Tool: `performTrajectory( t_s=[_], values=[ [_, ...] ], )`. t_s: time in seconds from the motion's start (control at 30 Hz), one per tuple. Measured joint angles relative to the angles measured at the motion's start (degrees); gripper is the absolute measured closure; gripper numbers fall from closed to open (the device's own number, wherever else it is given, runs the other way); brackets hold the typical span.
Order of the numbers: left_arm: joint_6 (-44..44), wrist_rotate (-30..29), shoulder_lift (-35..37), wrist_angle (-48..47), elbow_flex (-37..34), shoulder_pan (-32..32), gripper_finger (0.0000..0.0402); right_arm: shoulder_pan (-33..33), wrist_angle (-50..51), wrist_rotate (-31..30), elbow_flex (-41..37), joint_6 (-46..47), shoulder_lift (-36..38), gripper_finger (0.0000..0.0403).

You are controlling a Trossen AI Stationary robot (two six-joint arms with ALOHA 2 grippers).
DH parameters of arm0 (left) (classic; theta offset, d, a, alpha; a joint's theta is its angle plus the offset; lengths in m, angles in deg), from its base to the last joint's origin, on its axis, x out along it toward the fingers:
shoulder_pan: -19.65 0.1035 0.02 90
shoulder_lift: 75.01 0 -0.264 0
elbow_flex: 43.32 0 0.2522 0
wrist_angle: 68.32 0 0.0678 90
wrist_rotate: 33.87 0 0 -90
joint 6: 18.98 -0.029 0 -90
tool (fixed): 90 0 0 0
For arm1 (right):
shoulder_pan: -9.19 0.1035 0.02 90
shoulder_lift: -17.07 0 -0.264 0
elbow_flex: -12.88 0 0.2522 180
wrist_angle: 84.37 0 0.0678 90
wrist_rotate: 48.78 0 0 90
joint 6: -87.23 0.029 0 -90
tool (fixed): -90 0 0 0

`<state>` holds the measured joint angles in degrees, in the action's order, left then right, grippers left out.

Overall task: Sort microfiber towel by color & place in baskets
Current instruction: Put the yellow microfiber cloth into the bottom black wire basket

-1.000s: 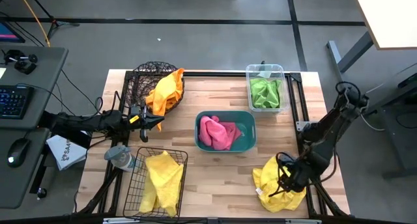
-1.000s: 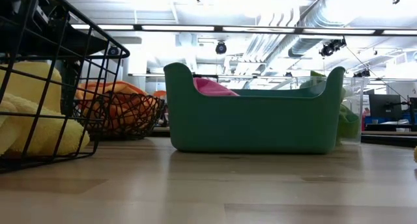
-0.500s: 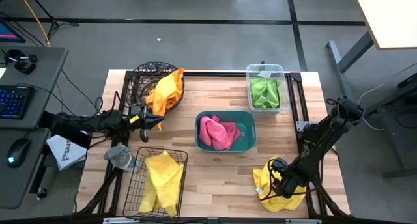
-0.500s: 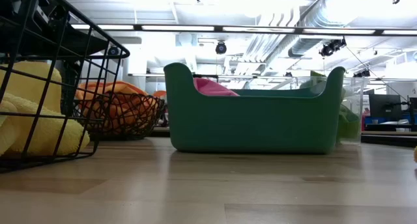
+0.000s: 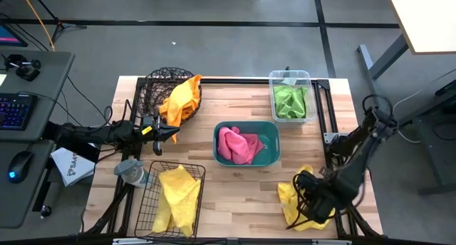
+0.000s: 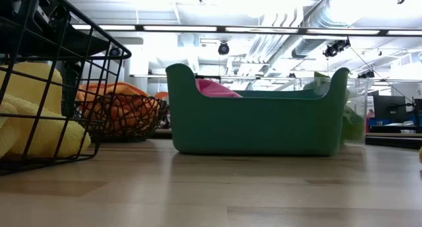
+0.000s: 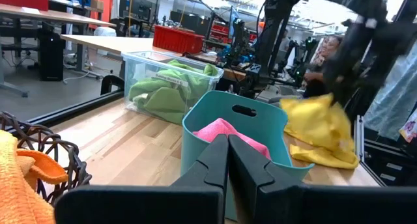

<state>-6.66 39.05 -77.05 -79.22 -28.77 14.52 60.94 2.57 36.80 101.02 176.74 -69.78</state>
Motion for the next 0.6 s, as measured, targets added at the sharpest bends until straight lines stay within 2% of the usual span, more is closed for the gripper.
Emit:
performTrajectory(
  t_s=[0.17,0.23,0.3,0.47,0.6],
  values=[
    [0.02,0.0,0.0,0.02,0.01,-0.02,0.0402,0.0,0.48,-17.77,16.66,-8.75,0.07,0.0396],
    [0.0,0.0,0.0,-0.01,-0.01,-0.02,0.0401,-0.19,-4.17,-24.4,21.53,-15.1,0.11,0.0399],
    [0.02,0.0,0.01,0.02,-0.01,-0.01,0.0401,-1.31,-11.03,-28.37,24.78,-23.52,0.01,0.0398],
    [0.02,0.0,0.0,-0.01,-0.02,-0.01,0.0401,-7.9,-29.88,-31.13,28.12,-45.64,-3.11,0.04],
    [0.0,0.0,0.0,-0.01,-0.01,-0.01,0.0402,-14.49,-48.22,-25.49,28.12,-61.28,-8.37,0.0401]
  ],
)
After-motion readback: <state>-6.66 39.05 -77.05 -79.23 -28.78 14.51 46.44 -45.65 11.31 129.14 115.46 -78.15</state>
